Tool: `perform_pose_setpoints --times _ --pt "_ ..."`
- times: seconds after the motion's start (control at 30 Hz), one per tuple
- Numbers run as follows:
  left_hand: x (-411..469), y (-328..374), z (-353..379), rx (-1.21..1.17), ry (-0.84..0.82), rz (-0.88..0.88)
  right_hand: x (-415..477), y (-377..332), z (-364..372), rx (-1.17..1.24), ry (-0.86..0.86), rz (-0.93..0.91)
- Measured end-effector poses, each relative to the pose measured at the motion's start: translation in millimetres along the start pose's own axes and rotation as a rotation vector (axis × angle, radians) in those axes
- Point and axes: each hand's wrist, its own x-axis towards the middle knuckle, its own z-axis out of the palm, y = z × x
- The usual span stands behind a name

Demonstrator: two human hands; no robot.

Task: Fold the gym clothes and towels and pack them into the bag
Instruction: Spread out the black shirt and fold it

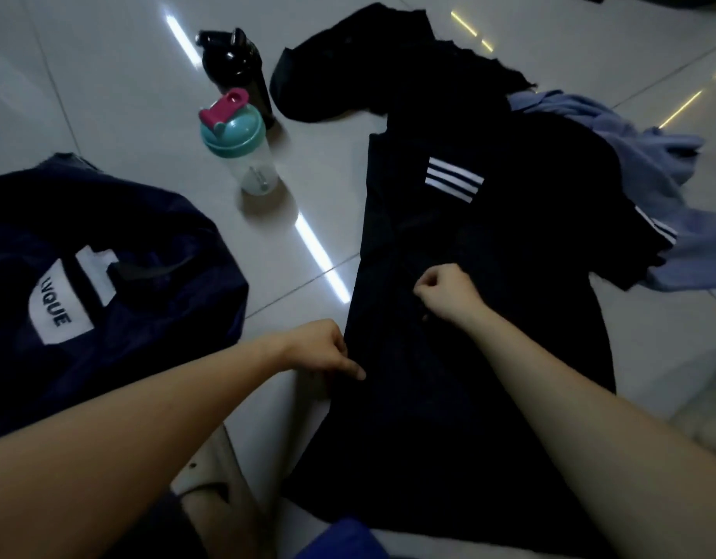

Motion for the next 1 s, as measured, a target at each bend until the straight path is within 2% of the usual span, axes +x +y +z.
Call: perform_pose_setpoints --times 0.1,0.17,0.3,0.43,0.6,0.73,0.8,0.9,1.0 --pt "-24.1 -2.7 30.9 0.072 -0.07 -0.059 -35.4 0.1 21.7 -0.029 -0.276 0.055" --pt "-34.7 -5.5 47.2 0.099 -0.041 -0.082 -51.2 1.4 26.6 -0.038 -0.402 0.091" --pt "-51.0 -9.1 56.3 -0.01 0.043 -0.129 -67.0 4.6 25.5 0.065 -0.449 0.126" --pt "-65.7 7.2 51.8 -0.08 0.067 -0.084 -83.2 5.4 32.2 0.183 -0.591 0.16" --pt "-72.3 32.7 65.2 -0.137 0.017 -0.038 -94.6 14.4 39.1 0.249 -0.668 0.238" --pt "-74.4 36.6 80.5 -0.37 -0.234 -0.058 -100.2 28.0 41.3 0.241 -0.574 0.264" --pt "-73.4 29.1 81.0 -0.295 -0.233 -0.089 -102.2 34.3 44.1 0.194 -0.531 0.285" --pt "-70.0 13.1 81.1 -0.022 -0.179 -0.126 -103.7 38.3 41.9 0.178 -0.494 0.331" --pt "-68.0 3.0 85.2 0.072 -0.202 -0.113 -104.7 37.8 39.6 0.222 -0.518 0.346"
